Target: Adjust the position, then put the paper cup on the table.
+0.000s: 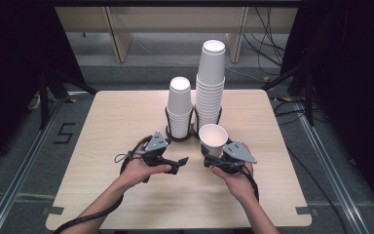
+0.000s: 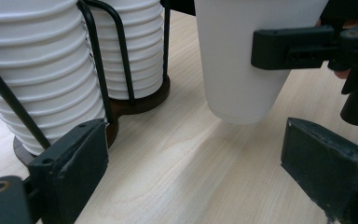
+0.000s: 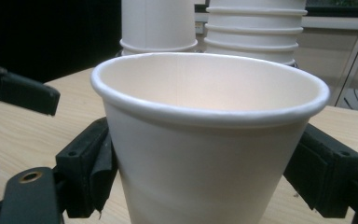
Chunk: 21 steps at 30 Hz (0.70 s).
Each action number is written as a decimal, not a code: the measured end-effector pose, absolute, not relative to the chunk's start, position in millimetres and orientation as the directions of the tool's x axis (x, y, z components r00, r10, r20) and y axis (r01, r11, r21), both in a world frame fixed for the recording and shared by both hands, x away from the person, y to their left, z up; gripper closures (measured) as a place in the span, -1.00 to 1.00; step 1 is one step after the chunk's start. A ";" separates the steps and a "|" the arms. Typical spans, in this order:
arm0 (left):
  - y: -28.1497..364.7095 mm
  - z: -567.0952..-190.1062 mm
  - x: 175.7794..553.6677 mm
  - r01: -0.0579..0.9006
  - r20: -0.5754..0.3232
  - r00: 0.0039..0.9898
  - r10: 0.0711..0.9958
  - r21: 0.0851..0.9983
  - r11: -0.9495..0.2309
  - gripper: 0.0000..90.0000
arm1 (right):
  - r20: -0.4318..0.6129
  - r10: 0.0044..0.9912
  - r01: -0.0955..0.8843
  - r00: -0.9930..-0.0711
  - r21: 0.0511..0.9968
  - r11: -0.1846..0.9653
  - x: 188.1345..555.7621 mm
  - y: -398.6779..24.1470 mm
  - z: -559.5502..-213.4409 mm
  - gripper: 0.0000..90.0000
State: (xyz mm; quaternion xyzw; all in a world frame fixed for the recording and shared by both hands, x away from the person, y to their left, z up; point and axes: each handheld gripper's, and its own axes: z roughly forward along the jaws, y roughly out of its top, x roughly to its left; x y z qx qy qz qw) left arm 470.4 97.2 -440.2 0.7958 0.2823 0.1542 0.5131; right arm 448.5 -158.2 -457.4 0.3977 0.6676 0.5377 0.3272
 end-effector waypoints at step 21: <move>88.8 -416.8 477.4 0.315 -0.107 0.812 0.574 0.908 -0.276 -0.92 | -0.107 0.855 0.131 -0.508 0.971 0.200 443.4 -144.2 -470.0 -0.62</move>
